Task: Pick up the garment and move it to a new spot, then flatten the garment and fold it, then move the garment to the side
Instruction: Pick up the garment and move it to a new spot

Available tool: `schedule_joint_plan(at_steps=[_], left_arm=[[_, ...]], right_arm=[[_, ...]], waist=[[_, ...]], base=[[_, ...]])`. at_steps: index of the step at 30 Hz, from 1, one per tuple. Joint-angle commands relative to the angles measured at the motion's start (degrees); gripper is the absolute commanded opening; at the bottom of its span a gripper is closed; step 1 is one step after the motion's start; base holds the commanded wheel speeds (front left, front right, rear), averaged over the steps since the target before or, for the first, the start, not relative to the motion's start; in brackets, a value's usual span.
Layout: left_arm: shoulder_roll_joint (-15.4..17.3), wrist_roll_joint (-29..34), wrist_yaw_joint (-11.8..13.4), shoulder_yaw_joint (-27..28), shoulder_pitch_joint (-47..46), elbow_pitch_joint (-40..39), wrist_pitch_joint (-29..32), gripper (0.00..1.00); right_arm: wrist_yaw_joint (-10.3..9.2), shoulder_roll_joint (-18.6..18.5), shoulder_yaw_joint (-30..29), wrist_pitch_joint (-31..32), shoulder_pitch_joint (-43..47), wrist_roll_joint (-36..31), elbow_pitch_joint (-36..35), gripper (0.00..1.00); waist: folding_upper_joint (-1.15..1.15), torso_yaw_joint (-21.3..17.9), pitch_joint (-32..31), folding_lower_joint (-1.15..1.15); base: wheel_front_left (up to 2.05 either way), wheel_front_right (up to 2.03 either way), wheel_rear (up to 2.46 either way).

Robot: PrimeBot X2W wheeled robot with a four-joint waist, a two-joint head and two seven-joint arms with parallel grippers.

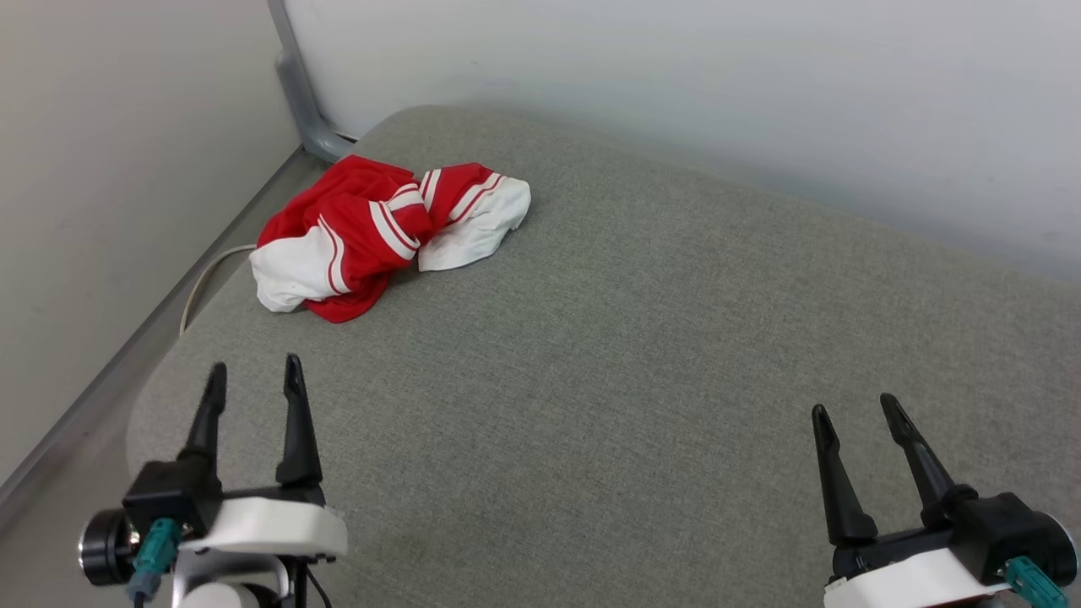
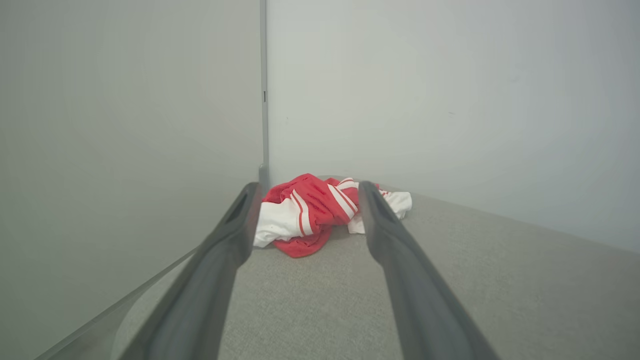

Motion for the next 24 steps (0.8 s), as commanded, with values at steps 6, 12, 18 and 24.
schedule_joint_plan(at_steps=[6, 12, 18, 24], left_arm=[[1.4, 0.3, -4.0, 5.1, -9.6, 0.1, -0.2, 1.00], [4.6, -0.6, -6.9, 9.4, -20.5, 2.0, -0.2, 1.00], [9.8, -2.1, -8.0, 9.9, -30.6, 6.6, -0.2, 1.00], [15.7, -7.3, -8.3, 6.3, -39.7, 15.3, 1.6, 1.00]], right_arm=[[-0.04, 0.1, -0.1, -0.1, -2.6, -2.7, -1.4, 1.00], [-0.04, 0.1, -0.4, -0.1, -4.8, -5.7, -3.4, 1.00], [-0.04, 0.0, -1.0, -0.1, -6.8, -8.3, -5.9, 1.00], [-0.04, -1.3, -1.4, -0.1, -8.2, -9.6, -9.1, 1.00]], waist=[[0.00, -1.5, 4.6, 0.00], [0.00, -3.7, 9.7, 0.00], [0.00, -5.6, 14.8, 0.00], [0.00, -6.9, 19.0, 0.00]], base=[[0.00, 0.00, 0.00], [0.00, 0.00, 0.00], [0.00, 0.00, 0.00], [0.00, 0.00, 0.00]])
